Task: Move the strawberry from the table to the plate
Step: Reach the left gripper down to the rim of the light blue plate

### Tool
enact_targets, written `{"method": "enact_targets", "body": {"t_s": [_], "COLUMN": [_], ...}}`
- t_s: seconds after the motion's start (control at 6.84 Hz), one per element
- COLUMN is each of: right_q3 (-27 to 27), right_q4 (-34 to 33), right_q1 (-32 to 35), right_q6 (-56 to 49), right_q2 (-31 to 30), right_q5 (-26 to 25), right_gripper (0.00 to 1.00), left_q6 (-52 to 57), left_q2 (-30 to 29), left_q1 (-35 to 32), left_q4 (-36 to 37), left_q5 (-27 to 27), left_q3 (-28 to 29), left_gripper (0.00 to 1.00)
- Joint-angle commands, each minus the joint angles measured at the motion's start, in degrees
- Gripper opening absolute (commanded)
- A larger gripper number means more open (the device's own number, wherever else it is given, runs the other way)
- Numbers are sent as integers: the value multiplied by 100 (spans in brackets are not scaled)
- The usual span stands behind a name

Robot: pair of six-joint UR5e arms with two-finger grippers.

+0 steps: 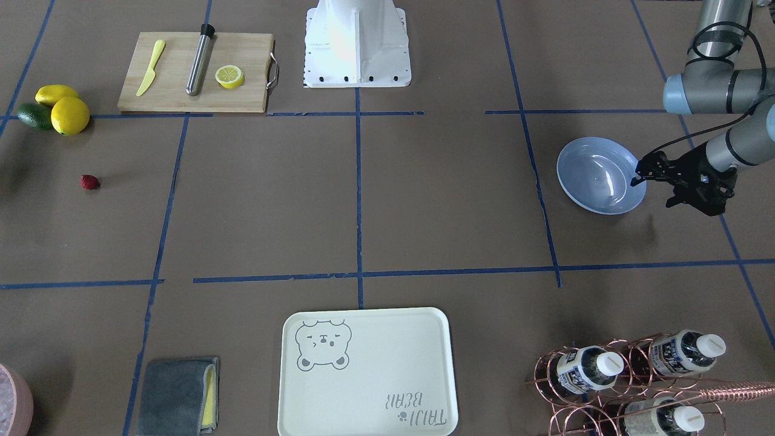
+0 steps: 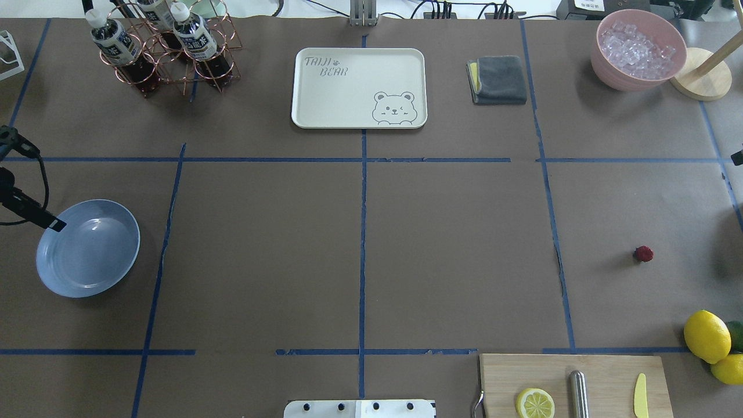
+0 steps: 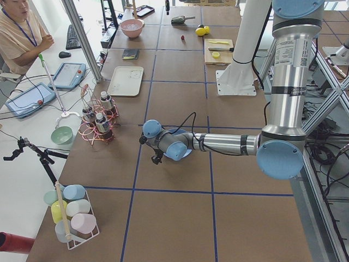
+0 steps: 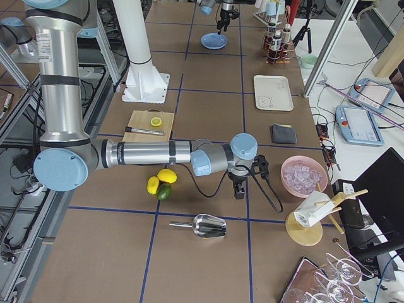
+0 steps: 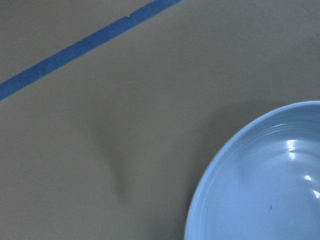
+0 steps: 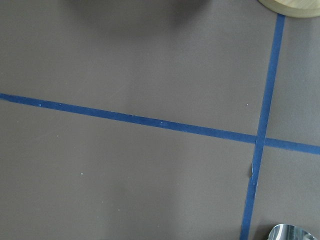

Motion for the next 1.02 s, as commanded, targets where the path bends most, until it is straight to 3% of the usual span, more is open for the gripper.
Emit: {"method": "enact_targets", "body": {"t_s": [0.0, 0.15, 0.29, 0.44, 0.88], "right_q3": [-36, -28, -19, 7, 25], "right_q4": [7, 15, 33, 59, 59], "right_q1": [-13, -83, -222, -276, -294], "right_q6": [28, 20, 11, 20, 11], "right_q2": [3, 12, 38, 56, 74], "right_q5": [20, 11, 11, 11, 11], "right_gripper": [100, 100, 100, 100, 100], "left_q6": [-8, -8, 1, 10, 10], "left_q2": [-18, -18, -9, -9, -9], "left_q1": [106, 106, 106, 106, 150], "left_q4": [-8, -8, -8, -8, 1], "left_q5": [0, 0, 9, 9, 18], "left_q3": [50, 51, 51, 51, 33], "left_gripper": [85, 70, 42, 35, 35]}}
